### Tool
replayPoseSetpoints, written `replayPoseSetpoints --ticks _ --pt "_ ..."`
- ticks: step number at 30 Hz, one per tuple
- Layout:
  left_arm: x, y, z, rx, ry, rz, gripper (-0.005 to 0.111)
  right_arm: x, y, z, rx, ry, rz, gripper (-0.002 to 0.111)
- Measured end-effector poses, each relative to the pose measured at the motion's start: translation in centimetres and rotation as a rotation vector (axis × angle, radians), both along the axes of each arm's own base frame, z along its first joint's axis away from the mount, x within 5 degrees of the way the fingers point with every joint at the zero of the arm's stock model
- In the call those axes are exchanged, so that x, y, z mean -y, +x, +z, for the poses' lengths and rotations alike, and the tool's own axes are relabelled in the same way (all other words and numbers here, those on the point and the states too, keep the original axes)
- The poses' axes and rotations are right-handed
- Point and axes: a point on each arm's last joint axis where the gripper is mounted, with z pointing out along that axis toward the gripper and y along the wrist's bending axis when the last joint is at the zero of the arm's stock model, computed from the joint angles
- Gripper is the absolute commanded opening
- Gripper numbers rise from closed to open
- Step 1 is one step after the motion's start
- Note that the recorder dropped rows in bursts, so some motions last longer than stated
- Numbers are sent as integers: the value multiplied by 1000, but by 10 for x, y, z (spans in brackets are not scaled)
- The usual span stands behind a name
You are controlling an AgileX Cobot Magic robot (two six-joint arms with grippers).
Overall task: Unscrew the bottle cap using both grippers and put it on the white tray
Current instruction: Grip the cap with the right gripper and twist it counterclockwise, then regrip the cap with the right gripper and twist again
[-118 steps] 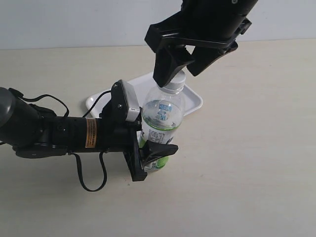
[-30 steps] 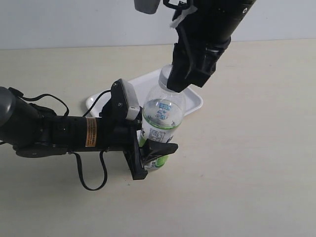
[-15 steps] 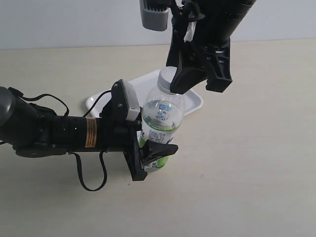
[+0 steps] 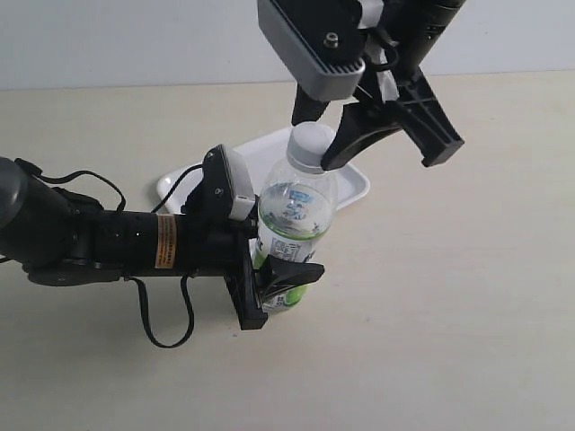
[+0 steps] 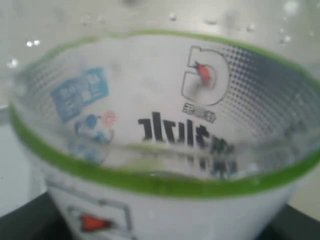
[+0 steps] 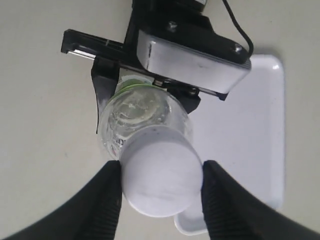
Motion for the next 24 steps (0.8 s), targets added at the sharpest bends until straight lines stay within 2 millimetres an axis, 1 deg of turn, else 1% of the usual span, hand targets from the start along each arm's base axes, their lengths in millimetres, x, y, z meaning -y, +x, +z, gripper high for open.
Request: replayPoseSetpoints --ticks 9,14,16,18,19,20,21,22,23,24 --pt "0 0 1 -3 -2 1 0 0 0 1 108 -38 270 0" --pt "0 0 1 -15 -5 6 0 2 2 1 158 -75 347 0" --pt "0 0 1 -21 -6 9 0 2 2 1 163 -81 350 4" --pt "0 0 1 -21 -6 9 0 2 2 1 153 -75 327 20" --pt "0 0 1 -21 -6 9 0 2 2 1 148 -73 315 36" --pt "0 0 1 -21 -6 9 0 2 2 1 144 -71 304 51" --pt "0 0 1 -21 -6 9 0 2 2 1 141 -69 296 62" --pt "0 0 1 -23 -6 10 0 2 2 1 135 -64 284 70" --pt "0 0 1 -29 -8 14 0 1 2 1 121 -55 263 75" --pt "0 0 1 -31 -9 16 0 0 1 1 108 -41 237 77"
